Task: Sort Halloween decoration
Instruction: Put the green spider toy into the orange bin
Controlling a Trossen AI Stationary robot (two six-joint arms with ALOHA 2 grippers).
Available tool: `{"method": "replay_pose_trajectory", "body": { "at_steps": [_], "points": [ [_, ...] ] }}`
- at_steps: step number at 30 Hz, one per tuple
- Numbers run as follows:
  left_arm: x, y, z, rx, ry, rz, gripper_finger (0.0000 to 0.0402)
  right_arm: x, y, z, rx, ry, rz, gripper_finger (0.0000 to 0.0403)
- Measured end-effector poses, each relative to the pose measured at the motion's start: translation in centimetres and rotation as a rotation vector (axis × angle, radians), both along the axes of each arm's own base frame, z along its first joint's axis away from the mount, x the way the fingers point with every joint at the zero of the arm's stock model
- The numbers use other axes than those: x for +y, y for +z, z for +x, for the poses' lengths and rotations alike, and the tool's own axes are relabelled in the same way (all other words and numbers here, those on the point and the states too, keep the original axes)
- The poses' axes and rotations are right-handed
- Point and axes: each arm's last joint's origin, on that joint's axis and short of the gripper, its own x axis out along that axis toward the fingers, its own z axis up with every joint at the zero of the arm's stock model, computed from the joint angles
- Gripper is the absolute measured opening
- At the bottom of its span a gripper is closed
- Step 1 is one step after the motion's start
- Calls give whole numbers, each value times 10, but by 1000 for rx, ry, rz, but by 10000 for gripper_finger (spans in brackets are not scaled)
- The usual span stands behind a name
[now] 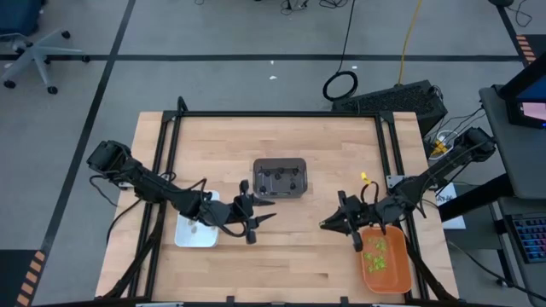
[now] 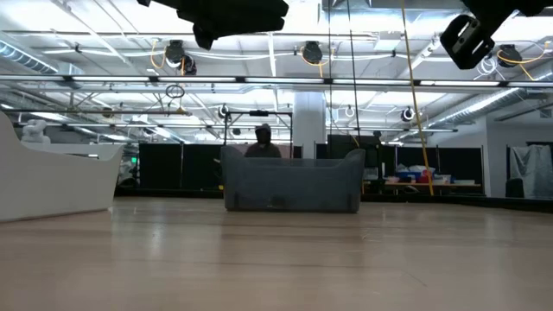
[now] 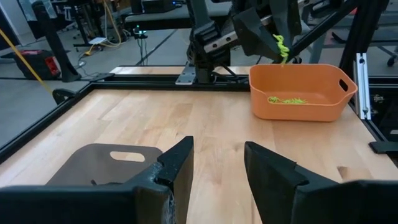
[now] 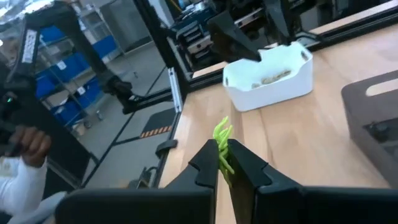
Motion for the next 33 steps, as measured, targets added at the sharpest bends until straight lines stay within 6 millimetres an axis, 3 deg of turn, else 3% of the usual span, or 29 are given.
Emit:
{"method": "replay_pose_trajectory", "body": {
  "at_steps": [11, 24, 33],
  "points": [
    [-8, 0, -3, 1, -28, 0, 150, 1, -9, -10, 204, 100, -29, 9],
    [-8, 0, -3, 0, -21, -2, 150, 8, 30, -56, 683, 114, -102, 9],
    [-6, 0, -3, -21, 56, -85, 150, 22, 27, -84, 852, 186, -80, 9]
  ]
}}
